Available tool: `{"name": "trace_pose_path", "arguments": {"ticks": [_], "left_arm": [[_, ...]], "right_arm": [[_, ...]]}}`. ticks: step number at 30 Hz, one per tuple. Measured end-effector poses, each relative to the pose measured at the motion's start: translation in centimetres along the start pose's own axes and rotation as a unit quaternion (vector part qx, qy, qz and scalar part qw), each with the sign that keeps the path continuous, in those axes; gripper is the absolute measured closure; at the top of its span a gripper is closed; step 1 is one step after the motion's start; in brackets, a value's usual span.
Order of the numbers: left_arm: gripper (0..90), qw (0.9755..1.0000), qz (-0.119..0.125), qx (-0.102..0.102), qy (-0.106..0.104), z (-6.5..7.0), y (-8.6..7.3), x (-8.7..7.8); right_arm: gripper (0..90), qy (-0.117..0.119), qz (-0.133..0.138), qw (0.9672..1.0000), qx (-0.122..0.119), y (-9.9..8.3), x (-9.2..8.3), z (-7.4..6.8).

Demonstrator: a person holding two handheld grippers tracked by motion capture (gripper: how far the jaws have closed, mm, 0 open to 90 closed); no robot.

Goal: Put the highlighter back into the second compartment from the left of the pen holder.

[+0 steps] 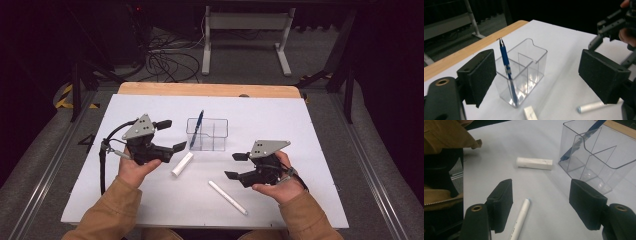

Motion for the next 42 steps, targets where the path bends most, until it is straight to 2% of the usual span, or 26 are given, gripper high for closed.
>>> {"name": "trace_pose_path", "arguments": {"ticks": [3,5,7,10,21,23,26,28,34,39,40,42], "left_arm": [[12.5,0.9999,0.004,-0.012,0.0,0.5,-0.7,-1.4],[10.9,0.9991,0.023,-0.032,0.014,0.4,-1.1,-2.3],[10.9,0.9984,0.024,-0.05,0.001,0.4,-1.2,-2.8],[10.8,0.9985,0.03,-0.043,0.011,0.3,-1.2,-3.4],[10.8,0.999,0.015,-0.035,0.021,0.5,-1.9,-3.7],[10.8,0.9992,0.013,-0.031,0.024,0.5,-2.1,-3.8],[10.7,0.9989,0.009,-0.034,0.032,0.4,-2.4,-3.9],[10.6,0.9987,0.012,-0.04,0.029,0.3,-2.7,-4.2],[10.4,0.9981,0.012,-0.041,0.043,0.2,-3.7,-4.8],[10.4,0.9972,0.008,-0.052,0.054,0.2,-4.7,-5.2],[10.4,0.9974,0.006,-0.043,0.058,0.0,-4.9,-5.4],[10.4,0.9969,0.005,-0.047,0.063,0.0,-5.2,-5.5]], "right_arm": [[36.3,-0.002,-0.002,1.0,0.003,0.0,0.0,0.0],[36.4,-0.007,-0.003,1.0,0.005,0.0,0.0,0.1],[36.5,-0.007,-0.001,0.9999,0.01,0.0,0.0,0.0],[36.7,-0.006,0.002,0.9999,0.013,0.1,-0.1,-0.1],[37.7,-0.007,-0.001,0.9999,0.013,0.2,-0.1,-0.2],[39.2,-0.01,-0.002,0.9998,0.018,0.2,-0.1,-0.3],[41.1,-0.016,-0.007,0.9995,0.026,0.2,-0.1,-0.3],[41.4,-0.017,-0.011,0.9992,0.035,0.2,-0.1,-0.4],[44.1,-0.028,-0.031,0.9979,0.05,0.3,0.2,-0.9],[45.6,-0.044,-0.059,0.9961,0.048,0.2,0.7,-1.2],[46.1,-0.045,-0.066,0.9956,0.05,0.1,0.8,-1.4],[46.3,-0.051,-0.079,0.9945,0.047,0.0,1.1,-1.5]]}}
Point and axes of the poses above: each handheld gripper's, and its own axes: x roughly forward along the jaws, y roughly out of its top, z roughly to its right, the point moved 7 cm from there along x, roughly forward along the jaws, and after that the axes turned 10 degrees about z, right-handed, at the moved point
